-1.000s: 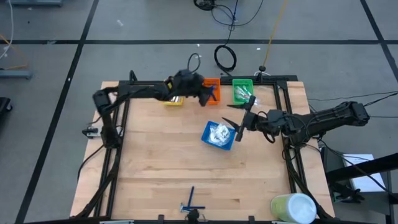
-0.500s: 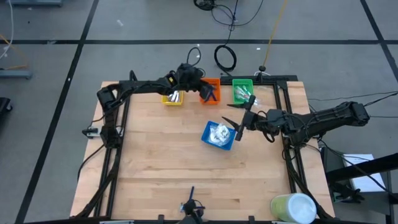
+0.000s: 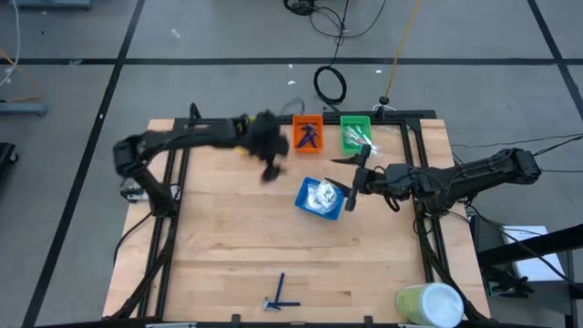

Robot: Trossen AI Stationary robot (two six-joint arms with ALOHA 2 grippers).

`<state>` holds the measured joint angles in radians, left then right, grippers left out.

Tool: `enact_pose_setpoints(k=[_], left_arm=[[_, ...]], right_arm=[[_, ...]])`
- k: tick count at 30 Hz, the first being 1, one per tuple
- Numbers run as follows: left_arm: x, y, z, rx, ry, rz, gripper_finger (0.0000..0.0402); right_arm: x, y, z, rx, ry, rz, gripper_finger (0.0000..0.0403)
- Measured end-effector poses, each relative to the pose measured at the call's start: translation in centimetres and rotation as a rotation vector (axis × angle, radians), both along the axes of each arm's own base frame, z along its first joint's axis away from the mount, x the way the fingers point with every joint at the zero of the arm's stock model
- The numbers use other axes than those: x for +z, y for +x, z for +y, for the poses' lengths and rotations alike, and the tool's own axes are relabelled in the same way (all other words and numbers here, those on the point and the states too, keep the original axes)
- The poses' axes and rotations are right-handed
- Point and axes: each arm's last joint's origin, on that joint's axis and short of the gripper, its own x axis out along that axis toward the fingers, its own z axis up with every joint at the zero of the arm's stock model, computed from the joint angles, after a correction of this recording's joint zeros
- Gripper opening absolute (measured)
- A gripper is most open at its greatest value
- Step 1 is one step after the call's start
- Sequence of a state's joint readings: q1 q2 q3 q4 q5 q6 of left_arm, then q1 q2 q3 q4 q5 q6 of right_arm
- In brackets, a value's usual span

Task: Pick & Place Travel size toiletries
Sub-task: Put the blue razor into the orange basket

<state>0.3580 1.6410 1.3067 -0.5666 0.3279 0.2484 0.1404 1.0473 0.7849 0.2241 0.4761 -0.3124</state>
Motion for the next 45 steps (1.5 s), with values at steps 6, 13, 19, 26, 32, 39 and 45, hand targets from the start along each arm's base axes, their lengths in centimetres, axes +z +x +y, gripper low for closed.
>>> enact_pose_setpoints(k=[6, 13, 19, 26, 32, 39, 45], left_arm=[[1.2, -1.9, -13.0, -0.272, 0.033, 0.147, 0.0237], [-2.7, -3.5, -24.5, -0.396, 0.005, 0.135, 0.0213], [-4.9, -4.5, -32.8, -0.511, -0.176, -0.113, 0.0181], [-9.7, -6.1, -38.0, -0.596, -0.093, -0.083, 0.0059], [-12.2, -5.6, -39.3, -0.542, -0.109, -0.102, 0.0013], [-16.1, -5.2, -39.6, -0.551, -0.105, -0.028, 0.0005], [-16.4, -3.1, -37.5, -0.419, 0.040, -0.096, 0.0008]], right_arm=[[-0.3, 0.3, 0.2, 0.010, 0.036, 0.001, 0.0238], [-1.2, 1.1, 0.3, 0.006, 0.058, 0.029, 0.0238], [-2.1, 1.9, 0.4, 0.004, 0.058, 0.063, 0.0238], [-2.5, 2.1, 0.7, -0.004, 0.173, 0.043, 0.0238], [-2.5, 2.0, 1.7, 0.025, 0.227, 0.025, 0.0238], [-2.5, 1.8, 2.4, 0.040, 0.287, 0.008, 0.0238], [-2.1, 1.8, 2.7, 0.057, 0.291, -0.023, 0.0238]])
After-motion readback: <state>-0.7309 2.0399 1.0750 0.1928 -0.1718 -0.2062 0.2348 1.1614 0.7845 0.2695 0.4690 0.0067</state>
